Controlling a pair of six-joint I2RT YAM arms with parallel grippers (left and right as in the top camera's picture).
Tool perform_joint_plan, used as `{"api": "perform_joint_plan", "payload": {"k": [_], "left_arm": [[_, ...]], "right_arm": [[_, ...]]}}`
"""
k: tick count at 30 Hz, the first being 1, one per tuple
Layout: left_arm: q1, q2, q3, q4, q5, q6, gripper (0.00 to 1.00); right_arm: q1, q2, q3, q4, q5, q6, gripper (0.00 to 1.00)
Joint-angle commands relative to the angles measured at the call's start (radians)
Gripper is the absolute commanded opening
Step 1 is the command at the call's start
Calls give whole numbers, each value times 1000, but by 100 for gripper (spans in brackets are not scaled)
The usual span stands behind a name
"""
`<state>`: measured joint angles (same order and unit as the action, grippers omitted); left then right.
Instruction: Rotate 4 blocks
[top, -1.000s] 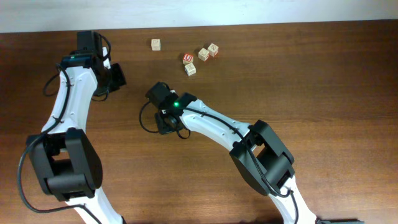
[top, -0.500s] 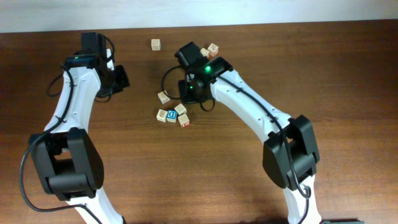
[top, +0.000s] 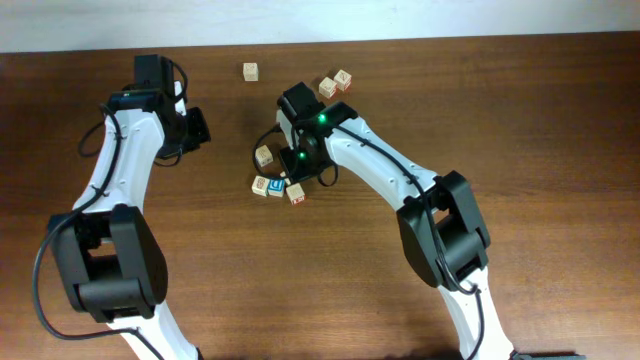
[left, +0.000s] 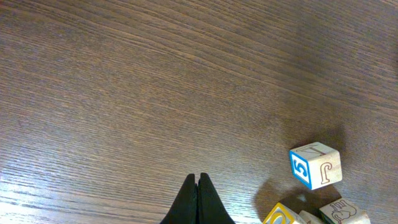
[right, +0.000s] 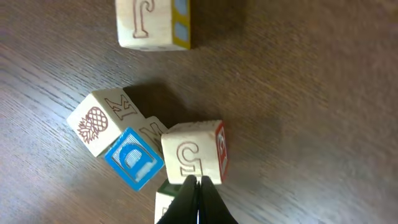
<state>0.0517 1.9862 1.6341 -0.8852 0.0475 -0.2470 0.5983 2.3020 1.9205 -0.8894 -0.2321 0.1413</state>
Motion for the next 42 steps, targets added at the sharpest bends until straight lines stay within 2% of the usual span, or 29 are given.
{"api": "perform_joint_plan", "payload": {"k": [1, 8, 14, 23, 33, 37, 39, 42], "left_arm": [[0, -2, -10, 7, -3, 16, 0], [0, -2, -10, 6, -3, 16, 0], [0, -2, -10, 5, -3, 16, 0], [0, -2, -10, 5, -3, 16, 0], [0, -2, -10, 5, -3, 16, 0], [0, -2, -10, 6, -3, 16, 0], [0, -2, -10, 6, -3, 16, 0], [0, -2, -10, 5, -3, 16, 0]], "right_arm": [[12, 21, -3, 13, -23, -53, 5], [10, 46, -3, 31, -11, -37, 4], [3, 46, -3, -14, 200, 195, 4], [-39, 46, -2, -158, 157, 313, 4], [-56, 40, -2, -284, 108, 324, 4], [-66, -8, 19, -286, -20, 186, 4], [-54, -6, 18, -303, -92, 176, 4], [0, -5, -2, -301, -99, 185, 4]]}}
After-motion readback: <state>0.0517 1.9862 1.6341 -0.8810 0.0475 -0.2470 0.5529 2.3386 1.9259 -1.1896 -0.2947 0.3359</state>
